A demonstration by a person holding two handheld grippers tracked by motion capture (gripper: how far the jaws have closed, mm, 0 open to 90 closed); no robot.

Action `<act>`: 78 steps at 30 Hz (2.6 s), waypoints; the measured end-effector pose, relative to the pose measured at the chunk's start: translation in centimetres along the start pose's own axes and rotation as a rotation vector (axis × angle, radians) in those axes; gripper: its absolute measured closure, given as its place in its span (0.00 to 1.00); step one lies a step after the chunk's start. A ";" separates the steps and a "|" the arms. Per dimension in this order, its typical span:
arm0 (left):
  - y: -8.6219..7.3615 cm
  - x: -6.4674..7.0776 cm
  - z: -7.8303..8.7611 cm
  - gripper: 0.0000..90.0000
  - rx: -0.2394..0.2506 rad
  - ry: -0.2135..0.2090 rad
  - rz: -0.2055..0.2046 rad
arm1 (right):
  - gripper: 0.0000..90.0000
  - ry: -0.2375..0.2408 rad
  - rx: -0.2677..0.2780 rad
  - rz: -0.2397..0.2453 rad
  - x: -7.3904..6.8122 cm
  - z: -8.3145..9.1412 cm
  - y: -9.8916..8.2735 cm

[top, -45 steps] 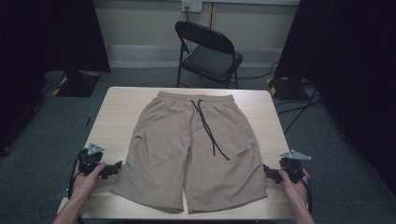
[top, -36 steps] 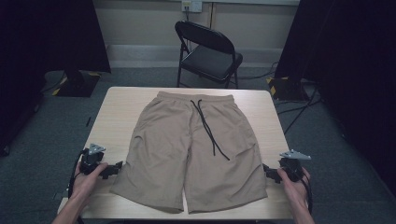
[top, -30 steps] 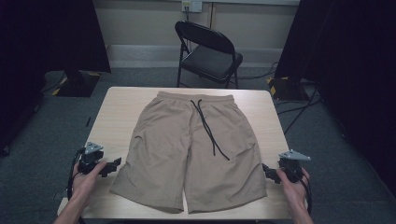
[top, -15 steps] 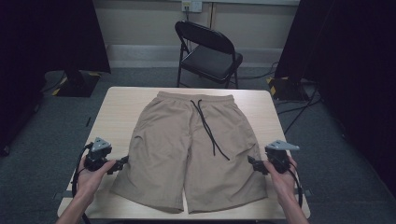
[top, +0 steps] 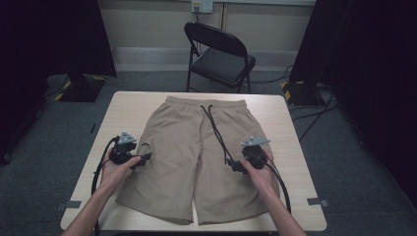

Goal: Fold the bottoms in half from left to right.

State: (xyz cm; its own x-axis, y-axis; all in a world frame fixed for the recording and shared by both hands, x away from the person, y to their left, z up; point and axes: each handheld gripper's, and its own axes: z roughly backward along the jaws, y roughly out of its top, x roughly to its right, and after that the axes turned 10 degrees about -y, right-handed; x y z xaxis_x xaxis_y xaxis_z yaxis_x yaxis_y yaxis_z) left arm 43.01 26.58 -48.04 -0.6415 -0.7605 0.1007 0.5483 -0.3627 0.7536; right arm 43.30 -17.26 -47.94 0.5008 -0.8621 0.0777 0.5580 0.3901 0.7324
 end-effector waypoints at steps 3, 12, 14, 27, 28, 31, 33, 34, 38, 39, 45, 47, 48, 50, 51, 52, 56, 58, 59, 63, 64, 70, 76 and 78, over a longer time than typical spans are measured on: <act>-0.7 -0.3 -0.5 0.29 -0.041 -0.020 0.005 | 0.17 0.001 -0.044 0.041 -0.6 -0.8 -0.6; -1.4 0.3 -0.5 0.29 -0.079 -0.045 -0.002 | 0.17 0.008 -0.023 0.077 -0.8 -0.7 -1.8; -1.6 0.6 -0.4 0.29 -0.080 -0.054 -0.009 | 0.17 0.002 -0.041 0.075 -0.4 -0.3 -2.0; -2.3 4.9 0.1 0.30 -0.123 -0.159 -0.092 | 0.16 -0.070 -0.045 0.011 2.9 0.6 -3.2; -2.3 5.7 0.2 0.30 -0.138 -0.170 -0.097 | 0.16 -0.080 -0.046 -0.003 3.6 0.8 -3.4; -2.4 6.5 0.4 0.31 -0.147 -0.181 -0.104 | 0.16 -0.085 -0.046 -0.002 4.1 0.9 -3.6; -2.2 6.5 0.6 0.32 -0.160 -0.205 -0.083 | 0.16 -0.102 -0.062 -0.019 4.7 1.2 -3.8; -2.1 6.2 0.7 0.32 -0.145 -0.213 -0.068 | 0.16 -0.102 -0.062 -0.019 4.7 1.2 -3.8; -0.8 3.9 1.6 0.27 -0.056 -0.166 -0.021 | 0.19 -0.046 0.000 -0.022 3.5 2.1 -2.9; -0.8 3.9 1.6 0.26 -0.056 -0.166 -0.021 | 0.19 -0.046 0.000 -0.022 3.5 2.1 -2.9; 1.1 2.0 0.5 0.33 -0.006 -0.154 -0.028 | 0.18 0.069 0.033 0.036 -0.6 1.8 -0.6; 1.3 2.0 0.0 0.34 -0.021 -0.170 -0.045 | 0.18 0.080 0.046 0.041 -1.3 1.7 -0.2; 1.5 2.1 -0.7 0.44 -0.025 -0.174 -0.053 | 0.19 0.098 0.065 0.044 -2.6 1.5 0.6; 1.6 2.2 -1.1 0.44 -0.023 -0.180 -0.052 | 0.19 0.109 0.071 0.053 -3.2 1.3 1.0; 1.6 2.2 -1.3 0.45 -0.027 -0.173 -0.065 | 0.19 0.123 0.066 0.066 -3.9 1.0 1.4; 1.4 2.3 -1.7 0.45 -0.056 -0.173 -0.075 | 0.19 0.128 0.061 0.076 -4.3 0.7 1.6; 0.1 2.7 -2.2 0.44 -0.091 -0.165 -0.104 | 0.20 0.176 0.072 0.084 -6.3 -0.4 1.8; 0.0 3.1 -1.9 0.44 -0.118 -0.175 -0.113 | 0.22 0.187 0.062 0.101 -6.8 -0.8 1.5; -0.1 3.3 -1.8 0.44 -0.121 -0.181 -0.120 | 0.22 0.190 0.054 0.103 -7.0 -1.0 1.3; -0.9 3.9 -1.1 0.43 -0.109 -0.231 -0.112 | 0.22 0.174 0.020 0.134 -7.0 -1.4 0.7; -1.0 3.8 -1.0 0.42 -0.103 -0.249 -0.097 | 0.22 0.174 0.010 0.128 -6.8 -1.5 0.5; -1.0 3.9 -0.8 0.39 -0.116 -0.269 -0.121 | 0.22 0.156 -0.015 0.111 -6.1 -1.3 -0.1; -0.4 3.0 -0.4 0.33 -0.076 -0.229 -0.089 | 0.21 0.118 -0.027 0.154 -6.1 -1.1 -0.4; -0.3 2.4 -0.4 0.33 -0.066 -0.225 -0.058 | 0.23 0.120 -0.034 0.159 -6.1 -1.0 -0.5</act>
State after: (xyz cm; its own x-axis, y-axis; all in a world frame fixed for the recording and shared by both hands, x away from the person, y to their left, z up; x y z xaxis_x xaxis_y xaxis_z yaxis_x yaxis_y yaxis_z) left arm 41.57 24.64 -48.31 -0.7722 -0.6011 0.2059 0.5360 -0.4423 0.7191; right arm 40.60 -11.86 -49.42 0.6584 -0.7448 0.1084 0.4865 0.5310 0.6938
